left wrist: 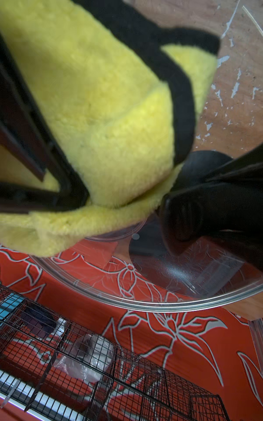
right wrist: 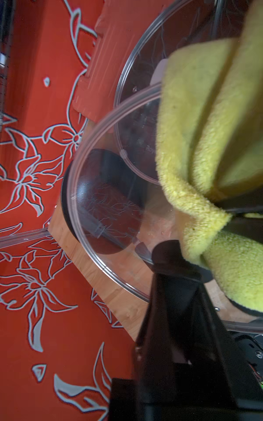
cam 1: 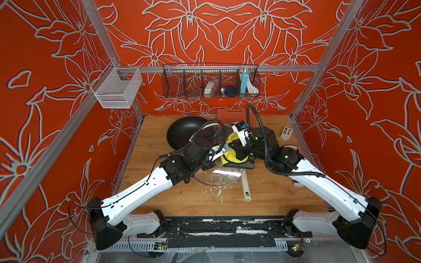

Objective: Wipe the pot lid with a cloth
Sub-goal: Wipe the pot lid.

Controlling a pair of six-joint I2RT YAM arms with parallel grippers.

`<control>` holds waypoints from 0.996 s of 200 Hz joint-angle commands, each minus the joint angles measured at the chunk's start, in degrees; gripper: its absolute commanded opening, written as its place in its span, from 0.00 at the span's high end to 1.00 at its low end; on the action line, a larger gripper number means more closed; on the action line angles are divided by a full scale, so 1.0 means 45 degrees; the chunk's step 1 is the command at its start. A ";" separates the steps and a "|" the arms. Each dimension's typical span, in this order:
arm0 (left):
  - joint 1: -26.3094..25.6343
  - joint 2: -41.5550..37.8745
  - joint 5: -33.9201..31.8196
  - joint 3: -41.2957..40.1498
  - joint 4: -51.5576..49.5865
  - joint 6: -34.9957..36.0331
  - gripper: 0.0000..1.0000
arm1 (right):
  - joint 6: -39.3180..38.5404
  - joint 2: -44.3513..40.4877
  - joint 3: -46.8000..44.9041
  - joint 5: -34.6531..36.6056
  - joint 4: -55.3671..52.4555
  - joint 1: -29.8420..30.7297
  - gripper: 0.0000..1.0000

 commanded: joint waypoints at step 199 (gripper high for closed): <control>-0.0024 -0.0444 -0.1218 0.0910 0.2341 -0.2918 1.00 | -0.1655 0.3514 0.4464 -0.0757 -0.0216 -0.1129 1.00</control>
